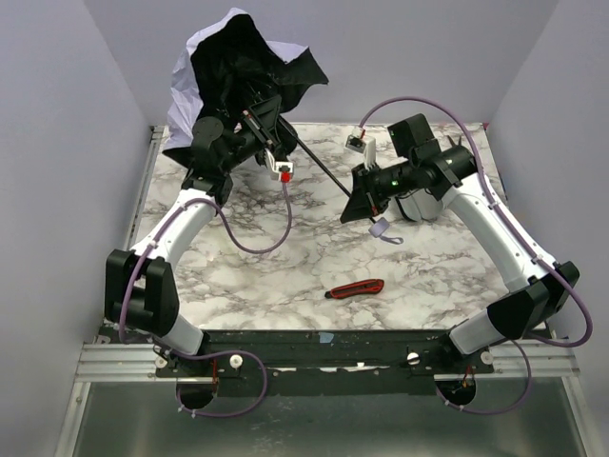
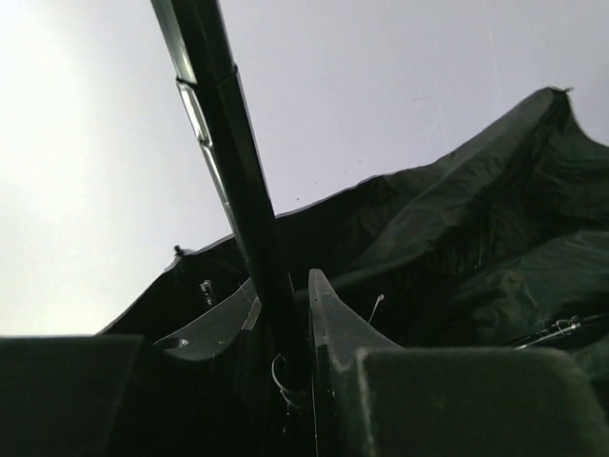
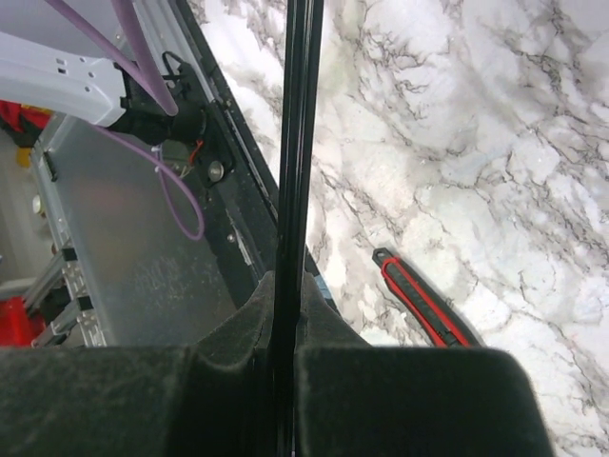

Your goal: Open the umbrella

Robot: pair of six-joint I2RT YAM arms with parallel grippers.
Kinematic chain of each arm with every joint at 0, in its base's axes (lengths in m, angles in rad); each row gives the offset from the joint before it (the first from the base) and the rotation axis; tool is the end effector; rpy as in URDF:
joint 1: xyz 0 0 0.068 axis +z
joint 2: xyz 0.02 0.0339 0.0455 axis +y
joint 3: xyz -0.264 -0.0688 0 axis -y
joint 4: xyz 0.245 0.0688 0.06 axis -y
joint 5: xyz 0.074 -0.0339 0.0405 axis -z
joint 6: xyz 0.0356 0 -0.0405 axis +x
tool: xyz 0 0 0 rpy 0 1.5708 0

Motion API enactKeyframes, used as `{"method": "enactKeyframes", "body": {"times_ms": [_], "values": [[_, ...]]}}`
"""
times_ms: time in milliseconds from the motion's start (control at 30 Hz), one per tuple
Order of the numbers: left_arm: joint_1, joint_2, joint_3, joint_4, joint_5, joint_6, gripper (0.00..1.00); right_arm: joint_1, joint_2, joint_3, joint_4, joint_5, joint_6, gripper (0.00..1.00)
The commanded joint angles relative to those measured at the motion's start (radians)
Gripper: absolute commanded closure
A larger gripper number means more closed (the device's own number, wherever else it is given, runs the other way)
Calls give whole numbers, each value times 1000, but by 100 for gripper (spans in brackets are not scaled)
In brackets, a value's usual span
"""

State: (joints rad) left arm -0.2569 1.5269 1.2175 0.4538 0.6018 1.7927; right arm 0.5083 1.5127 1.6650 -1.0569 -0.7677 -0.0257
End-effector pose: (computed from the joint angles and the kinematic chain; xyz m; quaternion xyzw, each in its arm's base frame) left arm 0.3453 -0.1116 0.3747 0.6504 0.1329 0.3622 0.6543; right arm 0.2494 0.1673 0.3952 -0.3493 0.8129 0.4161 0.2098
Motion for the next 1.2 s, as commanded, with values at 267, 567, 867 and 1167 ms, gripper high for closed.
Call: {"method": "enactKeyframes", "body": {"times_ms": [267,567,867,1167], "values": [[231,119,145,-3,-288,69,79,13,-126,-28,-216,-102,-102,99],[291,194,268,-31,-320,74,76,13,-141,-36,-229,-91,-111,99],[352,251,357,-65,-330,81,73,12,-155,-45,-238,-87,-111,99],[395,279,400,-96,-328,88,72,13,-174,-60,-236,-84,-108,99]]}}
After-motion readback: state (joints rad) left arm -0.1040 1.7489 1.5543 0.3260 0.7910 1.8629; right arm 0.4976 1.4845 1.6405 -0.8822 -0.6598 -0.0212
